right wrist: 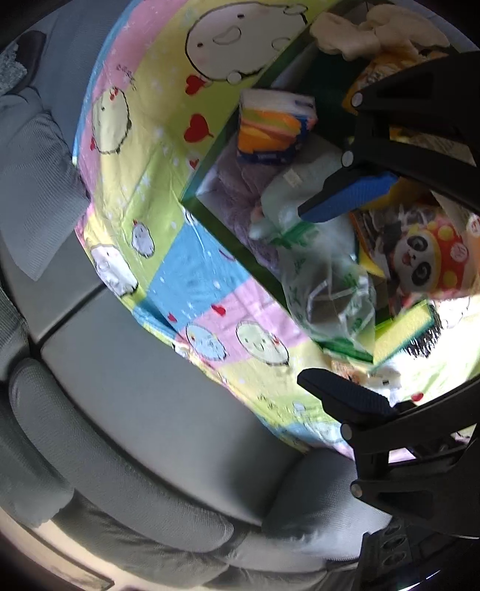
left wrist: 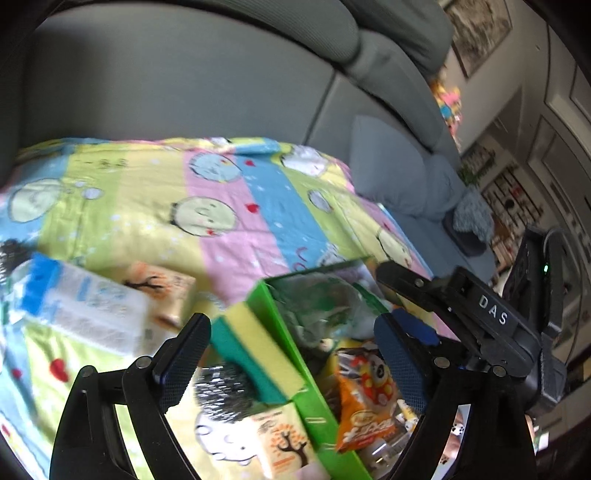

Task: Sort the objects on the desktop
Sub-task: 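Lower the bag into the green box and open the right tool, then move the right tool back to the blue-capped milk carton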

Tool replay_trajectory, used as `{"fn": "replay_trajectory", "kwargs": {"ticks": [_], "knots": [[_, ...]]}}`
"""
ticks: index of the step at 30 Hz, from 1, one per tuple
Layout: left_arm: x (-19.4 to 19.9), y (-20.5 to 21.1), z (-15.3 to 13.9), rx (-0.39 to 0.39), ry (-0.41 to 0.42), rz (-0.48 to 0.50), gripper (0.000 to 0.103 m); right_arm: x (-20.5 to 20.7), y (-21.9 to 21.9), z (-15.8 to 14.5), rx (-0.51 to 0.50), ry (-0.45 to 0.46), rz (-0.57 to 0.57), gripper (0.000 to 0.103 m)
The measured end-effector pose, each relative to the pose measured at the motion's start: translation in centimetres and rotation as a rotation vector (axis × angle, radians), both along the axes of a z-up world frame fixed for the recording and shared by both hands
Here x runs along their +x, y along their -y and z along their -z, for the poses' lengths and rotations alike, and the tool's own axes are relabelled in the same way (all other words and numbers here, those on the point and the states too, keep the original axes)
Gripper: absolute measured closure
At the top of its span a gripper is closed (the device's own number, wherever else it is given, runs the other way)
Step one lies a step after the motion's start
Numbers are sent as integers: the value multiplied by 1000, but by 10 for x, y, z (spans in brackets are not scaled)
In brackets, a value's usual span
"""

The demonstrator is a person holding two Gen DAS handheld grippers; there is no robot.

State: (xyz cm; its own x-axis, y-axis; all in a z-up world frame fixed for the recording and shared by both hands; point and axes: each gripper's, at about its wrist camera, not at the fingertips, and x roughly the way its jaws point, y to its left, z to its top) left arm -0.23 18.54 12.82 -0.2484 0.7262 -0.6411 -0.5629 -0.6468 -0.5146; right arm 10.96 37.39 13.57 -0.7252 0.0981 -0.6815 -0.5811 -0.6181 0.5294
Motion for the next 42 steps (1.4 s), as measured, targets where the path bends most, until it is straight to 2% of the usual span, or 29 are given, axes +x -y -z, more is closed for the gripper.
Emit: {"fn": "replay_trajectory", "kwargs": {"ticks": [5,11,17,21,25,31,36,42], "knots": [[-5,37,-8,52,-10,-95,13,-1,12,-9,5,-30,-36,21],[-15,79,-7,69,9,-226,13,-6,28,-16,-11,-70,-110,21],[-19,105,-3,-4,-26,-348,13,-21,48,-16,-13,-68,-190,21],[-28,119,9,-58,-1,-408,13,-32,62,-11,-44,-68,-244,20],[-37,134,28,-55,63,-426,13,-43,76,-5,-78,-80,-311,20],[-49,147,50,-58,125,-465,13,-70,99,8,-107,-29,-377,20],[-53,154,59,-48,142,-488,13,-87,122,13,-41,43,-422,20],[-57,156,66,-52,162,-483,13,-103,134,18,-58,58,-481,20]]}}
